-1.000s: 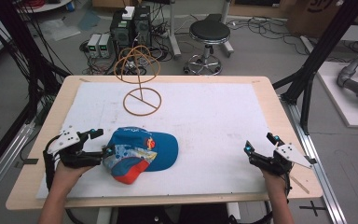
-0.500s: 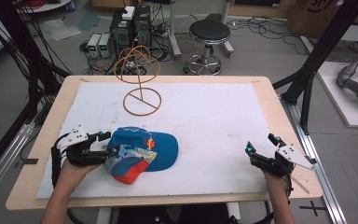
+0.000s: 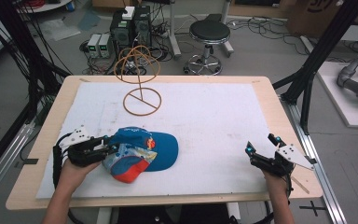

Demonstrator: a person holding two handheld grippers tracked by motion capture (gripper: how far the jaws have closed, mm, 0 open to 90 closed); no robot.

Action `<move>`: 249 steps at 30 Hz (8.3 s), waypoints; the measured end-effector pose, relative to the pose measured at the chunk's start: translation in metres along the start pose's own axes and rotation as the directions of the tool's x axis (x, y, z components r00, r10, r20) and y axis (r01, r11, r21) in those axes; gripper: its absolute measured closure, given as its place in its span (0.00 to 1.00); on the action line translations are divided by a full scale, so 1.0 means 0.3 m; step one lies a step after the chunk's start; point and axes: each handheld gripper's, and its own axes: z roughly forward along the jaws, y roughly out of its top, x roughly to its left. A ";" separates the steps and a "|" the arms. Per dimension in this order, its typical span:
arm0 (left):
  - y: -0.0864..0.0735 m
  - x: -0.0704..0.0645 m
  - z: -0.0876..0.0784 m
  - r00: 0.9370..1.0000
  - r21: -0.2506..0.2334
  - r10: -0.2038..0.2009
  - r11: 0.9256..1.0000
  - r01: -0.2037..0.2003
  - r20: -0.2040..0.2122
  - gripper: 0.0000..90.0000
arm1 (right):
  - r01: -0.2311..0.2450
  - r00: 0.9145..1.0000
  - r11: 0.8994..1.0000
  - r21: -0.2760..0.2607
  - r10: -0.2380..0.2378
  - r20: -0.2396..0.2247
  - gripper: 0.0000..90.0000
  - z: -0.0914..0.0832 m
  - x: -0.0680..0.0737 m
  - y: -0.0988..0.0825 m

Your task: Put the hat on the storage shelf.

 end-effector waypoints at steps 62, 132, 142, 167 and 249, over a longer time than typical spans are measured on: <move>0.412 -0.192 0.093 0.964 -0.130 0.261 0.955 -0.265 -0.050 0.98 | 0.007 1.000 1.000 -0.002 -0.007 -0.018 0.12 0.036 0.023 0.003; 0.842 -0.109 0.347 0.921 -0.158 0.353 0.912 -0.378 -0.167 0.98 | -0.025 0.999 1.000 -0.007 0.024 -0.043 0.12 0.052 0.019 -0.003; 0.923 -0.073 0.363 0.903 -0.145 0.380 0.900 -0.411 -0.202 0.98 | -0.026 0.999 1.000 -0.003 0.026 -0.047 0.12 0.065 0.020 -0.005; 0.972 0.099 0.400 0.887 -0.093 0.324 0.924 -0.371 -0.328 0.98 | -0.043 0.999 0.999 -0.003 0.043 -0.034 0.12 0.057 0.000 -0.007; 0.740 0.236 0.219 0.929 -0.176 0.086 0.972 -0.157 -0.359 0.19 | -0.015 0.998 1.000 0.003 0.016 -0.063 0.12 0.086 0.040 -0.004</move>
